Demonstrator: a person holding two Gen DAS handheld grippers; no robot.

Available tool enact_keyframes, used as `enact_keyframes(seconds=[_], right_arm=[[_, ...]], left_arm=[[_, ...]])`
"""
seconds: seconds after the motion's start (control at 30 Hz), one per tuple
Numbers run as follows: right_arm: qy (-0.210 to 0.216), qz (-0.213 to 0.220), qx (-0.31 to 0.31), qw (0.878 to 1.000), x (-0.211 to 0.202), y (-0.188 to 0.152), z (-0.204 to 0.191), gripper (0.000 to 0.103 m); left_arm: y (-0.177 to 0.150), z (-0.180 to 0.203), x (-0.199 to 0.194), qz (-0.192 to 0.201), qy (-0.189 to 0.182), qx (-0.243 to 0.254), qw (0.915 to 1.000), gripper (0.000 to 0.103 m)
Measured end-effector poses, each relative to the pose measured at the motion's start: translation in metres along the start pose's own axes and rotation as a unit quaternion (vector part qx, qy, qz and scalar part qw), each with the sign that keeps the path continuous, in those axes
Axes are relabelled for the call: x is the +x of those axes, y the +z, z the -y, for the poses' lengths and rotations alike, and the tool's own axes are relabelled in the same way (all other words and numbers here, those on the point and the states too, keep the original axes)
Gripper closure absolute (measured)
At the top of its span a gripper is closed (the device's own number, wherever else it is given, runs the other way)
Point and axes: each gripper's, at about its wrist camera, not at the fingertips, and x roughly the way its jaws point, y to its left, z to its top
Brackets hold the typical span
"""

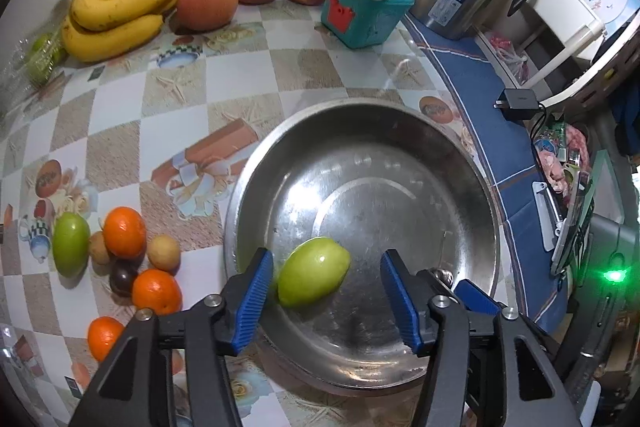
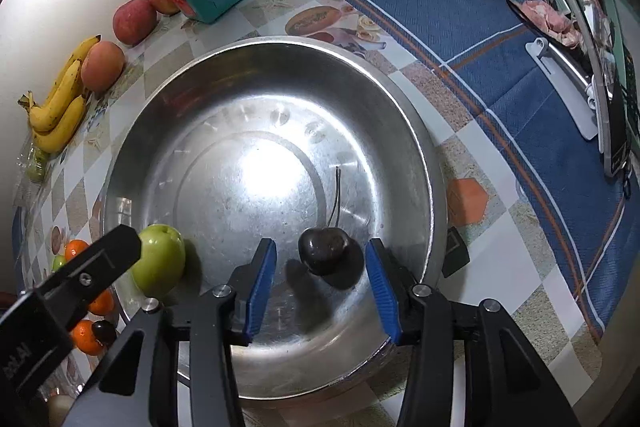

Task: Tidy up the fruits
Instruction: 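Open both tools to drop the pear and cherry into the bowl, then move both tools back to the fruit cluster beside the bowl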

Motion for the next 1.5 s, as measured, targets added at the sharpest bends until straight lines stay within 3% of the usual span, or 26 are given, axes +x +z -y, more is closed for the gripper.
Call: enact_keyframes(seconds=[0.33, 0.6, 0.7, 0.83, 1.03, 1.1, 1.2, 1.27, 1.37, 1.5], right_arm=[[-0.002, 0.038, -0.013, 0.999, -0.014, 0.003, -0.006, 0.036], [-0.002, 0.052, -0.031, 0.998, -0.019, 0.002, -0.014, 0.033], [-0.005, 0.053, -0.035, 0.998, -0.018, 0.002, -0.016, 0.017], [-0.008, 0.059, -0.042, 0.997, -0.019, 0.001, -0.018, 0.016], [-0.011, 0.061, -0.062, 0.996, -0.017, -0.002, -0.024, 0.012], [-0.011, 0.063, -0.068, 0.996, -0.016, -0.003, -0.026, 0.012], [-0.018, 0.063, -0.070, 0.995, -0.016, -0.005, -0.029, 0.000], [-0.015, 0.070, -0.073, 0.995, -0.018, -0.006, -0.031, 0.000], [-0.012, 0.081, -0.078, 0.994, -0.023, -0.008, -0.036, 0.000], [0.003, 0.081, -0.082, 0.993, -0.026, -0.011, -0.043, 0.000]], left_arm=[[0.007, -0.018, -0.021, 0.027, 0.049, -0.003, 0.9984, 0.012], [0.008, -0.044, -0.025, 0.039, 0.150, 0.024, 0.9877, 0.001], [0.008, -0.056, -0.027, 0.038, 0.169, 0.030, 0.9844, 0.001], [0.006, -0.075, -0.030, 0.037, 0.198, 0.033, 0.9789, 0.000], [0.003, -0.108, -0.039, 0.039, 0.214, 0.021, 0.9758, 0.000], [0.002, -0.120, -0.044, 0.042, 0.228, 0.016, 0.9725, 0.000], [0.000, -0.138, -0.052, 0.046, 0.259, 0.013, 0.9646, 0.000], [-0.002, -0.153, -0.058, 0.049, 0.276, 0.004, 0.9598, 0.000], [-0.005, -0.171, -0.065, 0.053, 0.284, -0.013, 0.9574, 0.000], [-0.009, -0.192, -0.069, 0.052, 0.268, -0.036, 0.9613, 0.000]])
